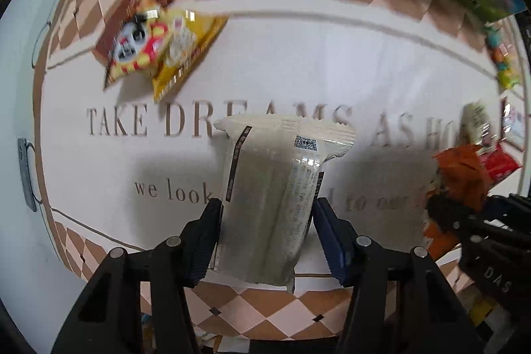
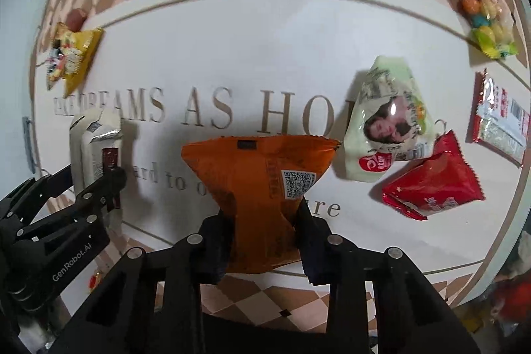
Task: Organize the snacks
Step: 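Grasp the white wrapped bar with left tool while right tool grasps orange bag, then carry both held packs over the box and open both tools inside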
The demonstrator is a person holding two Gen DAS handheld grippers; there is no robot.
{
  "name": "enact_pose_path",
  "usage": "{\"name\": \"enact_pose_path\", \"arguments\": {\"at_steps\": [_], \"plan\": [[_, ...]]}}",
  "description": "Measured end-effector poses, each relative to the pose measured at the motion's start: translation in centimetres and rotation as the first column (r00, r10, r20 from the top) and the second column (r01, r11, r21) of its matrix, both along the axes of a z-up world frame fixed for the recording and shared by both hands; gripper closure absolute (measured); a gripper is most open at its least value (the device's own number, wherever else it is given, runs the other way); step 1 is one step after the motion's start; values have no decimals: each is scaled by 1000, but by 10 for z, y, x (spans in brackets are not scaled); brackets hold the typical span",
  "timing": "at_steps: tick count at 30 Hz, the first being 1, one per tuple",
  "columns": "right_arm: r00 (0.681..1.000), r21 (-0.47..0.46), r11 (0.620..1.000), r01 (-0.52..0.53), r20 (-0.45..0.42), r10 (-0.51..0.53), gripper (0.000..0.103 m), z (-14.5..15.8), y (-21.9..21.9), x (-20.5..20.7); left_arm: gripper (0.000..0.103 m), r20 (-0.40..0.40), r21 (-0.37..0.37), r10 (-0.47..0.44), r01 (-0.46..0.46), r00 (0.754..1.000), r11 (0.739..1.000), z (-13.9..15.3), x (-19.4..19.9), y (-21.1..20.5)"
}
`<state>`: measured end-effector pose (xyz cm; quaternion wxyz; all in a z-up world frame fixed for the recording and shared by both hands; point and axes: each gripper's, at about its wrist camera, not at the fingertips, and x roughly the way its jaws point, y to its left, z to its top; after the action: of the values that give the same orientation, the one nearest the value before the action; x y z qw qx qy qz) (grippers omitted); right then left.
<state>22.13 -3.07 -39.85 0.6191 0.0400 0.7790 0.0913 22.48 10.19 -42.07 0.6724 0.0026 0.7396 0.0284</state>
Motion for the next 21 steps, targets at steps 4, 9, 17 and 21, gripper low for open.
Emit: {"name": "enact_pose_path", "arguments": {"at_steps": [4, 9, 17, 21], "plan": [[999, 47, 999, 15, 46, -17, 67, 25, -11, 11, 49, 62, -34, -4, 6, 998, 999, 33, 12, -11], [992, 100, 994, 42, 113, -53, 67, 69, -27, 30, 49, 136, -78, -6, 17, 991, 997, 76, 30, -23], [968, 176, 981, 84, 220, -122, 67, 138, -72, 51, 49, 223, -188, 23, 20, 975, 982, 111, 69, -21], [951, 207, 973, 100, 266, -155, 67, 164, -78, 64, 49, 252, -238, 59, 3, 966, 971, 121, 99, -25]]}}
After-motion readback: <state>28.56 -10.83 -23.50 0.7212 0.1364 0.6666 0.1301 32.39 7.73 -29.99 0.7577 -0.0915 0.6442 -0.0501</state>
